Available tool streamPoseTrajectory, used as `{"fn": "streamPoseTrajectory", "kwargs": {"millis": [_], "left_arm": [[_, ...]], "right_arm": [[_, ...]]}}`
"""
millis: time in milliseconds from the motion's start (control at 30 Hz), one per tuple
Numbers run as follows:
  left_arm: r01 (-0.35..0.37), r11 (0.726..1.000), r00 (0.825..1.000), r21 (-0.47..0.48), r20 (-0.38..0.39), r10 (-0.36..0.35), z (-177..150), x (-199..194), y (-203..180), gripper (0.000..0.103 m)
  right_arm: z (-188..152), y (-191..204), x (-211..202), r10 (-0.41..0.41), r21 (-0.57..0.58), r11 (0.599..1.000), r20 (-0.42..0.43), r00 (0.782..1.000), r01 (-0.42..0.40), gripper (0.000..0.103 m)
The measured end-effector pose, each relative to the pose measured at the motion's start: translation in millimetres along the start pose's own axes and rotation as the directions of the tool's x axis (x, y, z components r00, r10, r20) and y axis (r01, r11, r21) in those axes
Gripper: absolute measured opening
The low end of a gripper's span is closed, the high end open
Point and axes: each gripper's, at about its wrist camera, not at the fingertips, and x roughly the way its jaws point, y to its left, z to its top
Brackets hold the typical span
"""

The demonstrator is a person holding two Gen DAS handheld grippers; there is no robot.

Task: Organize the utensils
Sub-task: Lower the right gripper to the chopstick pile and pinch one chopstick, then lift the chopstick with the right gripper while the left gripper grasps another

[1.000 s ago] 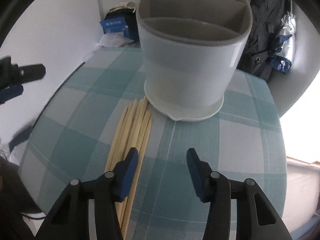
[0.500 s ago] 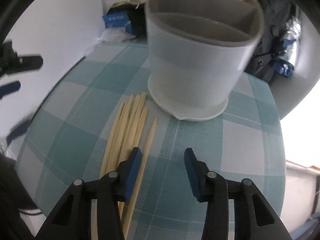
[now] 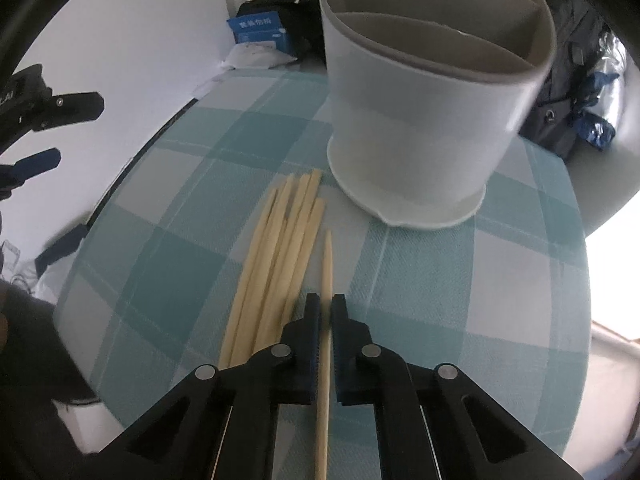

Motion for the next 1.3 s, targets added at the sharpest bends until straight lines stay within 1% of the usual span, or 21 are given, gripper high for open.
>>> {"fn": "streamPoseTrajectory", "kwargs": {"millis": [200, 433, 567, 633, 733, 800, 900, 967, 1000, 1067, 1133, 1300], "left_arm": [[0.010, 1.000, 1.000, -0.009, 0.003, -0.010, 1, -2, 2, 0.094], [-0.009, 1.000, 1.000, -0.008, -0.014, 0.009, -3, 3, 4, 0.094], [-0.024, 1.000, 0.999, 0.007, -0.035, 0.024, -6, 9, 5, 0.094], [-0.011, 1.000, 0.998, 0.019, -0.062, 0.012, -8, 12, 4, 0.094], [0.059, 0.996, 0.988, 0.067, -0.147, -0.049, -14, 22, -6, 0.094], [0.069, 0.991, 0.985, 0.115, -0.163, -0.050, -21, 24, -16, 0.094], [0.071, 0.974, 0.985, 0.216, -0.171, -0.034, -33, 26, -37, 0.094], [0.078, 0.962, 0.982, 0.261, -0.189, -0.028, -42, 28, -49, 0.094], [0.085, 0.959, 0.979, 0.272, -0.201, -0.030, -45, 29, -51, 0.094], [0.117, 0.951, 0.970, 0.285, -0.237, -0.049, -51, 32, -57, 0.094], [0.137, 0.948, 0.964, 0.286, -0.261, -0.061, -54, 32, -58, 0.094], [0.133, 0.943, 0.957, 0.306, -0.289, -0.041, -64, 37, -65, 0.094]], "right_arm": [[-3, -6, -2, 0.010, 0.002, 1.000, -0.037, 0.999, -0.010, 0.005], [15, 6, 8, -0.022, -0.057, 0.998, -0.016, 1.000, 0.021, 0.008], [25, 5, 16, -0.007, -0.054, 0.999, -0.003, 1.000, 0.006, 0.008], [28, 2, 18, 0.011, -0.040, 0.999, 0.014, 1.000, -0.011, 0.005], [21, -9, 17, 0.048, 0.012, 0.999, 0.047, 0.998, -0.048, 0.004], [21, -17, 13, 0.063, 0.047, 0.997, 0.071, 0.995, -0.066, 0.004], [21, -32, -1, 0.091, 0.104, 0.989, 0.134, 0.987, -0.105, 0.004], [24, -41, -13, 0.113, 0.134, 0.981, 0.187, 0.976, -0.139, 0.004], [25, -47, -19, 0.118, 0.153, 0.976, 0.219, 0.969, -0.154, 0.004], [25, -57, -27, 0.119, 0.192, 0.967, 0.250, 0.961, -0.170, 0.004], [22, -72, -32, 0.146, 0.250, 0.944, 0.273, 0.951, -0.217, 0.004], [11, -102, -46, 0.188, 0.349, 0.885, 0.337, 0.922, -0.308, 0.004]]}}
